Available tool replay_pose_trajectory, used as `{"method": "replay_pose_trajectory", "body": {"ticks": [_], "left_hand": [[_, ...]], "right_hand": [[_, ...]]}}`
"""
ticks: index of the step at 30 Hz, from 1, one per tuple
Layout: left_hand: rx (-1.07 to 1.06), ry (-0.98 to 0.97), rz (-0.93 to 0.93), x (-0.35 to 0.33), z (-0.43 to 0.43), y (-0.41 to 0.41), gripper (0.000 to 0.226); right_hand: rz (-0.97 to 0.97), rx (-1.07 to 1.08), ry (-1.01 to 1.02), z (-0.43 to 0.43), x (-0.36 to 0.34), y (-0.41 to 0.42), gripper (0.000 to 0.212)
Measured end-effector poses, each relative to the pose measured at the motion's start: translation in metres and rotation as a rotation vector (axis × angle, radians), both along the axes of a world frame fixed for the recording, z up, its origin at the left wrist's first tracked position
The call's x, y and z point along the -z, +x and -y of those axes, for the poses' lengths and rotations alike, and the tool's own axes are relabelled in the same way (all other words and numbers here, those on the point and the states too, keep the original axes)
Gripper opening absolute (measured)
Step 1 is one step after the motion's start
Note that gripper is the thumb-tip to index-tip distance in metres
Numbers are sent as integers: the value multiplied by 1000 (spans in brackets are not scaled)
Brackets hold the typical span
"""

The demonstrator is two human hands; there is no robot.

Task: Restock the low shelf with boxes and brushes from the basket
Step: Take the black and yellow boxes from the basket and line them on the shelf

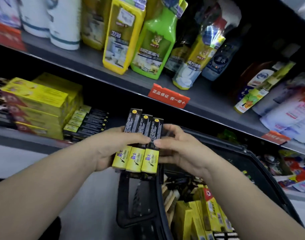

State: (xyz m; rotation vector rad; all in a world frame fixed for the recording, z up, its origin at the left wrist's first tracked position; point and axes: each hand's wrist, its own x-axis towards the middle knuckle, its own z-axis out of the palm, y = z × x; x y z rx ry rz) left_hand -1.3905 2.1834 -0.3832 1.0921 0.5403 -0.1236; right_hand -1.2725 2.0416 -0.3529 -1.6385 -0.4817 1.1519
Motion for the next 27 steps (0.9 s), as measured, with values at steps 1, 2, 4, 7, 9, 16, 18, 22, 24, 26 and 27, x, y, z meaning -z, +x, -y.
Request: {"method": "replay_pose_trajectory", "body": {"ticks": [1,2,4,7,9,16,18,22,24,26,27], "left_hand": [[21,17,-10,1,-7,-4,34],[34,29,-18,3,-14,-7,42],[9,36,-40,6,-28,-13,43],[-148,-16,-66,16,-46,-21,24],[-288,-33,-112,29,-60,-23,25],[-502,-37,-301,73,-93,-21,25],[-525,-80,-341,82,-96,-22,19],[-570,-114,-374,91,-103,-18,18],[-599,-133,-382,95,-107,-15,17],[-613,-147,-389,98,-111,-12,16],[-614,-152,-389,100,-112,-11,15]], "right_hand": [[-38,-59,-43,-10,-1,3,97],[-63,-113,-75,-21,-1,7,100],[-39,-216,-103,-41,1,13,87],[19,-258,-93,-72,13,22,61],[67,-192,-124,-90,22,29,52],[511,110,-281,-140,71,68,33],[545,151,-271,-153,88,74,33],[582,105,-262,-185,118,82,38],[619,90,-269,-206,131,87,42],[714,20,-307,-227,143,93,43],[773,-42,-341,-238,149,95,43]]}}
